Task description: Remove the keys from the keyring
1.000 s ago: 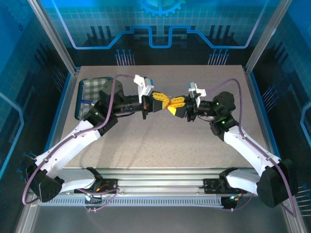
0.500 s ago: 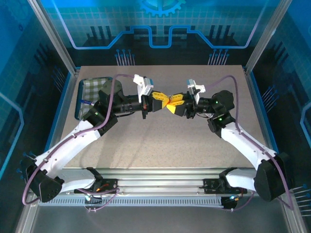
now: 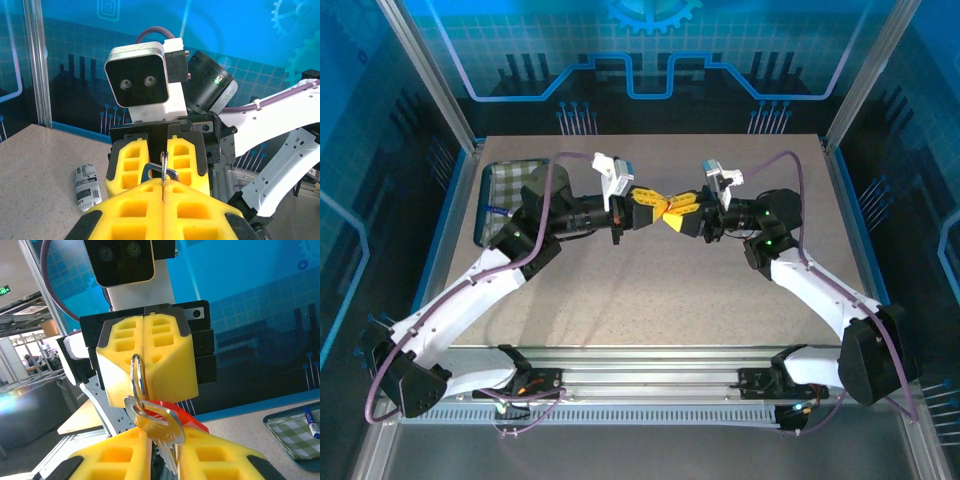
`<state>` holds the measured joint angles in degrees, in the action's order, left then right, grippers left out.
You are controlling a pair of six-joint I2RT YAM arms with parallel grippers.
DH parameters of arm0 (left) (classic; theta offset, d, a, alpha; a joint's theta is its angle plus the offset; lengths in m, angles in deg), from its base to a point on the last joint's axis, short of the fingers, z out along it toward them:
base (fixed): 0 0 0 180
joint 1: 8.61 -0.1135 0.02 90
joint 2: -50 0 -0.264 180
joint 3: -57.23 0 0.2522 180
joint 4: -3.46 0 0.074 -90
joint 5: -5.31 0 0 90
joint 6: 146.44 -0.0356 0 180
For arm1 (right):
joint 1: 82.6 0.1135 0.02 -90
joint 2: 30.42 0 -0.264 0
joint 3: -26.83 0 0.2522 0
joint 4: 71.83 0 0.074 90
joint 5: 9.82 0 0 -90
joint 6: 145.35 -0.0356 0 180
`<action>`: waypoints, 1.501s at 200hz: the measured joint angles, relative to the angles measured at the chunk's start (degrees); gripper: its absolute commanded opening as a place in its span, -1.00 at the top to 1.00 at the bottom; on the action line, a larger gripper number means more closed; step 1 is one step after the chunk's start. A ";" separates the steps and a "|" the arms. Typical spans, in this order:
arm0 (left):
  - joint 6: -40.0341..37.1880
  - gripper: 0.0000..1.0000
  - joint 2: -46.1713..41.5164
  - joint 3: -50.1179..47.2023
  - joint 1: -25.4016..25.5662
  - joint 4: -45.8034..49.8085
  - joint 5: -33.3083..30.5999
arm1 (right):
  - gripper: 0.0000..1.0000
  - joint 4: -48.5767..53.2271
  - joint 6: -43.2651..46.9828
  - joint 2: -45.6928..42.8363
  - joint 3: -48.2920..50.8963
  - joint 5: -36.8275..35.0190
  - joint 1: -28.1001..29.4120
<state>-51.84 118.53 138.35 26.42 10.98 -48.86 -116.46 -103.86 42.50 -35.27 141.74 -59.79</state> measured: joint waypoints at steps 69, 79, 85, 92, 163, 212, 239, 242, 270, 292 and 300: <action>0.00 1.00 -0.02 0.00 -0.28 -0.15 -0.22 | 0.77 -4.15 -3.41 0.00 0.72 0.26 -1.44; -0.02 1.00 -0.02 0.00 -0.28 -0.33 -0.42 | 0.75 -5.07 -4.17 0.00 0.74 0.35 -1.60; -0.02 1.00 -0.02 0.00 -0.37 -0.35 -0.42 | 0.70 -5.73 -4.70 0.02 0.76 0.33 -1.66; -0.02 1.00 -0.02 0.00 -0.39 -0.31 -0.42 | 0.69 -6.62 -5.35 0.07 0.79 0.22 -1.88; -0.44 1.00 -0.02 0.00 -0.42 0.42 -0.76 | 1.00 -13.35 -10.34 1.46 0.98 -0.39 -3.02; -4.81 1.00 -0.66 -0.72 0.90 1.33 -5.33 | 1.00 0.11 0.81 -2.51 0.98 -1.68 -3.02; -11.93 1.00 -3.23 -4.81 5.27 -1.66 -13.81 | 1.00 14.84 14.01 -8.09 0.98 -4.15 -2.69; -13.31 1.00 -3.56 -5.49 5.90 -2.32 -15.08 | 1.00 16.17 15.41 -8.63 0.98 -4.57 -2.56; -21.97 1.00 -5.57 -10.16 10.45 -8.44 -24.96 | 1.00 26.88 28.50 -14.10 1.46 -12.20 -0.44; -28.15 1.00 -5.70 -12.13 13.20 -12.37 -30.23 | 1.00 28.87 35.50 -17.27 3.19 -17.75 1.01; -30.58 1.00 -5.70 -13.00 14.16 -13.90 -31.87 | 1.00 28.74 37.55 -18.12 4.07 -19.17 1.38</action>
<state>-82.42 112.83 125.34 40.58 -2.92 -80.72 -87.72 -66.31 24.38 -31.20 122.57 -58.41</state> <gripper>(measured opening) 0.039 0.035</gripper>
